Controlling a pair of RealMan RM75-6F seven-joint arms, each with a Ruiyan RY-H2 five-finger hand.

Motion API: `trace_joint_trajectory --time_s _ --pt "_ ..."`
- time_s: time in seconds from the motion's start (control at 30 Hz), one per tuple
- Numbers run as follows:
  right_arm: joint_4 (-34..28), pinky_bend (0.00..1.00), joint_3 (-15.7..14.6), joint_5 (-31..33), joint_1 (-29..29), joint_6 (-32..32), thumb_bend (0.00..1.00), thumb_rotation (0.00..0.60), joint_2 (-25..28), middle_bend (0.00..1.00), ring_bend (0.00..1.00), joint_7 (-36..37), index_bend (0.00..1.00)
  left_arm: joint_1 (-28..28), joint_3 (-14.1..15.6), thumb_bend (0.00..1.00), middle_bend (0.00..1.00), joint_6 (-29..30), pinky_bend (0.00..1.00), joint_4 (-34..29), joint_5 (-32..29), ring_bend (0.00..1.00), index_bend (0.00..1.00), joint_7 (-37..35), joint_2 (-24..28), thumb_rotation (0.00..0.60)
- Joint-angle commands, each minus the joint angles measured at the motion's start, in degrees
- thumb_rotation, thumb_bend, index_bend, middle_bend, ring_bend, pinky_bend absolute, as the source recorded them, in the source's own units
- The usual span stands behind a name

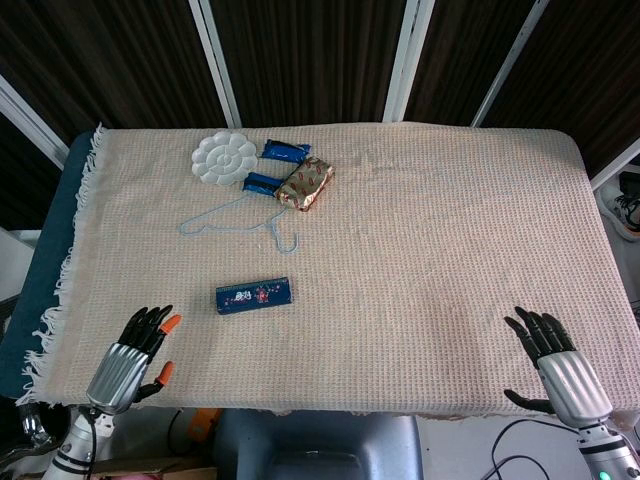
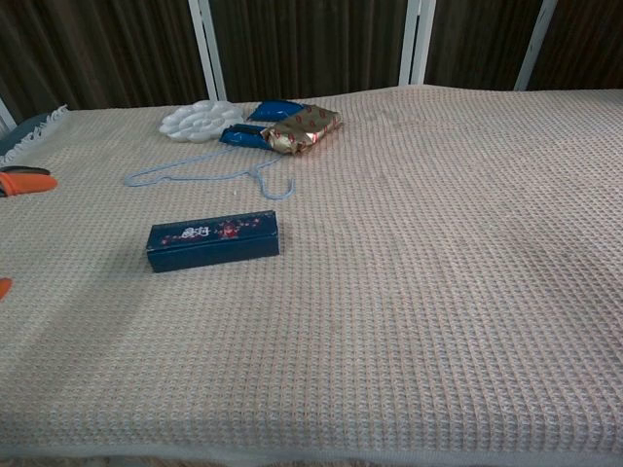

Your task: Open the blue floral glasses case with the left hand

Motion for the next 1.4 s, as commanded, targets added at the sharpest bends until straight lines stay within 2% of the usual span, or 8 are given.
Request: trace_joint_trajectory --time_s 0.03,0.23,0.57,1.13,1.4 --pt "-0.1 0.00 0.1 0.3 0.1 -0.2 0.22 0.600 0.0 0.00 0.00 0.0 0.00 -5.9 -3.7 0.43 0.00 -8.9 0.00 -2.1 -3.0 0.00 0.09 7.8 -4.8 0.600" --pt "-0.1 0.00 0.7 1.6 0.5 -1.2 0.22 0.600 0.2 0.00 0.00 0.2 0.00 -11.3 -9.4 0.41 0.00 -17.7 0.00 -2.8 -12.8 0.00 0.09 15.5 -11.3 0.600" --pt "-0.2 0.00 0.9 2.5 0.7 -1.5 0.22 0.600 1.1 0.00 0.00 1.8 0.00 -16.7 -14.4 0.39 0.00 -22.1 0.00 2.9 -24.3 0.00 0.11 22.7 -19.1 0.600" --pt "-0.1 0.00 0.8 1.9 0.6 -1.0 0.22 0.600 1.6 0.00 0.00 3.3 0.00 -20.3 -15.9 0.40 0.00 -22.8 0.00 8.1 -33.3 0.00 0.20 24.0 -22.3 0.600" --pt "-0.1 0.00 0.8 1.7 0.5 -0.5 0.22 0.600 1.8 0.00 0.00 3.9 0.00 -21.0 -15.0 0.41 0.01 -21.9 0.00 9.4 -34.0 0.00 0.39 23.2 -23.2 0.600"
